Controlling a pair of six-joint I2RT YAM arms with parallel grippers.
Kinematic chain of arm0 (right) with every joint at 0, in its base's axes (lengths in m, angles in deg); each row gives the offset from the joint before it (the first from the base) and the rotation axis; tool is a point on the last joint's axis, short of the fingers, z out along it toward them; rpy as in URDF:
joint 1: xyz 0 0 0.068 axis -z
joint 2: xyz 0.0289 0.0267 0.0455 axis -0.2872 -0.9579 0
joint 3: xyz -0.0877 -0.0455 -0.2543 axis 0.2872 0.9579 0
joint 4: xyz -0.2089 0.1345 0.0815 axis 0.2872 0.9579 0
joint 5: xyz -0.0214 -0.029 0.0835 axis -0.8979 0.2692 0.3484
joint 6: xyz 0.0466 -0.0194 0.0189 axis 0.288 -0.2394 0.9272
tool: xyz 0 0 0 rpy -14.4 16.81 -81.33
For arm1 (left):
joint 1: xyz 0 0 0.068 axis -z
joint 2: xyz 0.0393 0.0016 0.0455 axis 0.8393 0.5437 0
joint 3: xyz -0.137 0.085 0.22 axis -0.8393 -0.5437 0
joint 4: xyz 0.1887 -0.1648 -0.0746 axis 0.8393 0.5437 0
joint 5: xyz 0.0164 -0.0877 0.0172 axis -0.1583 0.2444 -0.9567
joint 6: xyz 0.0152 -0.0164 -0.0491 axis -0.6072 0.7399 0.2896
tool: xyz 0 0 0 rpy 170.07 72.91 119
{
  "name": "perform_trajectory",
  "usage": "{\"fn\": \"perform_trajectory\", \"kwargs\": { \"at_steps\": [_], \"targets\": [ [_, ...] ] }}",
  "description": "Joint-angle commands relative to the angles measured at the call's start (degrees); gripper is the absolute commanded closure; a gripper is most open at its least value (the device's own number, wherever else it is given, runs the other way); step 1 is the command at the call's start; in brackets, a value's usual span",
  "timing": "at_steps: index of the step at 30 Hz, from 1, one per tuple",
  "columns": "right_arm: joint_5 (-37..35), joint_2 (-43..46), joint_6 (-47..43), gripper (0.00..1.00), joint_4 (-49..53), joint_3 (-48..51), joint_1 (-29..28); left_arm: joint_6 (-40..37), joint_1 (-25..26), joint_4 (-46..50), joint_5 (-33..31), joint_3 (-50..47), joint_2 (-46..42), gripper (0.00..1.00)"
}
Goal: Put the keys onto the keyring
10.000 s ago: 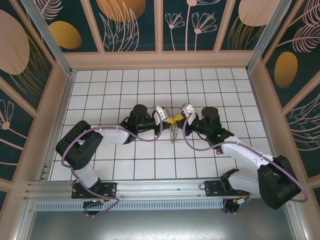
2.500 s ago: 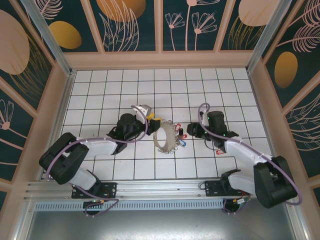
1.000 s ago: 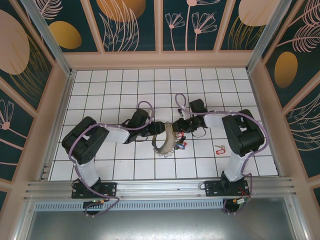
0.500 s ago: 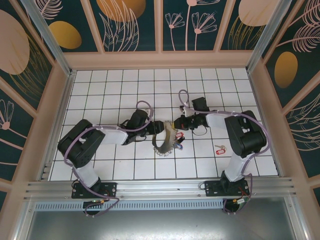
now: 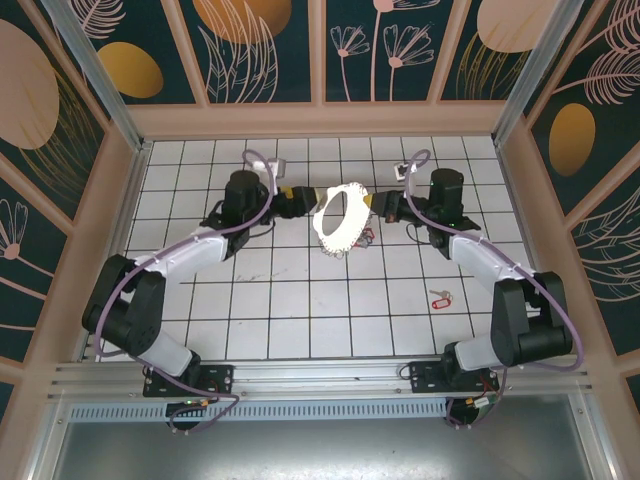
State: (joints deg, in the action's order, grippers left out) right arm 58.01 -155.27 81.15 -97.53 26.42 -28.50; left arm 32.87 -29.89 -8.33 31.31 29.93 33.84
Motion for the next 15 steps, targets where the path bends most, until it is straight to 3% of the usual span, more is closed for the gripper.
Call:
{"fn": "perform_trajectory", "kwargs": {
  "at_steps": [1, 5, 11, 13, 15],
  "targets": [
    [3.9, 1.5, 2.9, 1.0, -8.1, -2.1, 0.7, -2.0, -0.2, -1.8, 17.9, 5.3, 3.2, 0.2],
    [5.5, 1.8, 4.9, 1.0, -11.0, -3.2, 0.7, -1.7, -0.3, -0.7, 23.2, 8.1, 6.0, 0.28],
    [6.2, 2.5, 5.3, 1.0, -12.5, -3.6, 0.7, -2.0, -0.4, -0.1, 23.3, 8.5, 5.8, 0.33],
    [5.8, 2.5, 5.0, 1.0, -12.6, -3.5, 0.6, -2.3, -0.4, -0.1, 24.2, 8.8, 5.8, 0.47],
    [5.1, 2.5, 4.2, 1.0, -12.2, -3.8, 0.7, -2.6, -0.4, 0.7, 24.3, 9.5, 5.7, 0.69]
  ]
}}
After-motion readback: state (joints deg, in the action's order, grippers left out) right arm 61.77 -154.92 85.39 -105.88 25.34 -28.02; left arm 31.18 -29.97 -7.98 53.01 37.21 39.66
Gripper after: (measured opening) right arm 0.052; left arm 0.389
